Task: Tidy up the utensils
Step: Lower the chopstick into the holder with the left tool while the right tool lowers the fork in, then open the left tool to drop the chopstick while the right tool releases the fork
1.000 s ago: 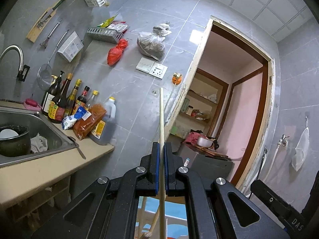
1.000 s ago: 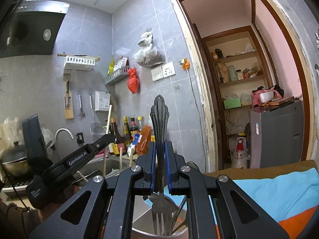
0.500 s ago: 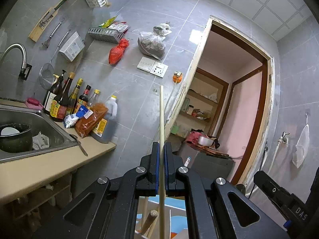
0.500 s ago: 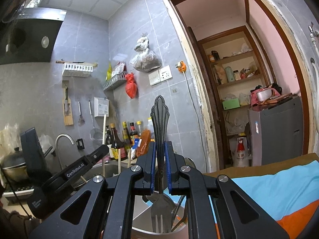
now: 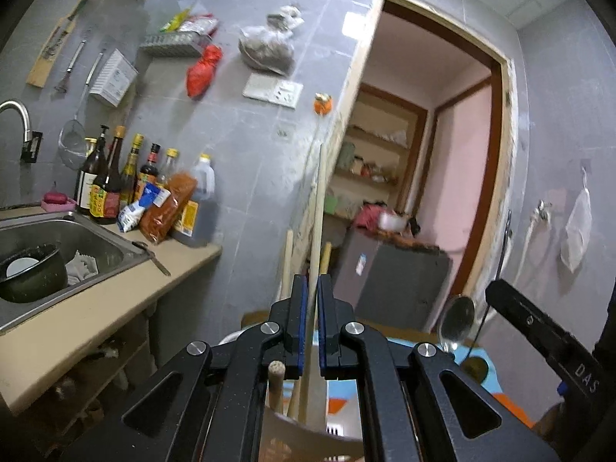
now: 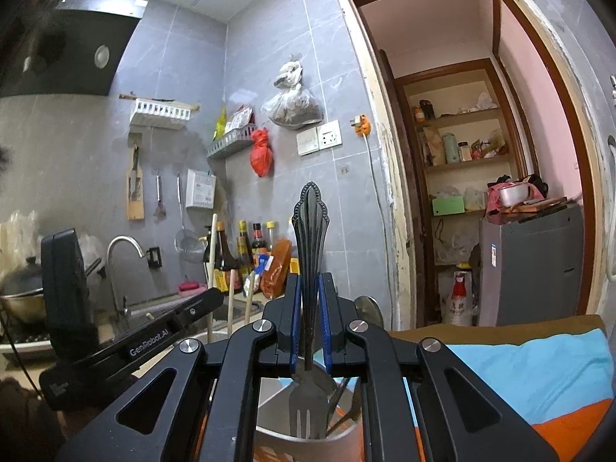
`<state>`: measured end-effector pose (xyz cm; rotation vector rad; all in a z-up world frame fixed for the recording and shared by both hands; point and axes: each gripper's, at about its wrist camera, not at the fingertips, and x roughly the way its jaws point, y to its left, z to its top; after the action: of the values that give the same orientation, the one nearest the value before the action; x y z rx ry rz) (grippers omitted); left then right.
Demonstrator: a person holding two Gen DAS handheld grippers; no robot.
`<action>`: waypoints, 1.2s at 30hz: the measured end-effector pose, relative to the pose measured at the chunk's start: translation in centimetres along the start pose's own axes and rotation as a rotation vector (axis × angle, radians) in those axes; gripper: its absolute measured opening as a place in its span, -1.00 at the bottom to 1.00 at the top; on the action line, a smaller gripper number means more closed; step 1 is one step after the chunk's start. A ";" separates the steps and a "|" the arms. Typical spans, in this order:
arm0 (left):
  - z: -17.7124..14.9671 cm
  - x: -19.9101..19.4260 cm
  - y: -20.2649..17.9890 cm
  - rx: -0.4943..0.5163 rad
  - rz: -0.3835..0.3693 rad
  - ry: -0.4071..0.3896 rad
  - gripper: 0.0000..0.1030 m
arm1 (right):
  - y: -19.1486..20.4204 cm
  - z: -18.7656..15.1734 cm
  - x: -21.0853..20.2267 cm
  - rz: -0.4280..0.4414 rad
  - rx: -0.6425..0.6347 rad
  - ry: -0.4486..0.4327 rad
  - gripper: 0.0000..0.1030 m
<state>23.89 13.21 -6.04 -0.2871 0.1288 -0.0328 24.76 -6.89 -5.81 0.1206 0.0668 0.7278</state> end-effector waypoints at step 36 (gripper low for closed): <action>-0.2 0.3 -0.5 -0.033 -0.030 0.204 -0.77 | -0.4 -0.5 -1.1 -0.016 -0.012 0.166 -0.68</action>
<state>24.15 12.70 -6.12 -0.3180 0.3282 -0.0896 24.15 -7.84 -6.35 0.0482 0.2216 0.7213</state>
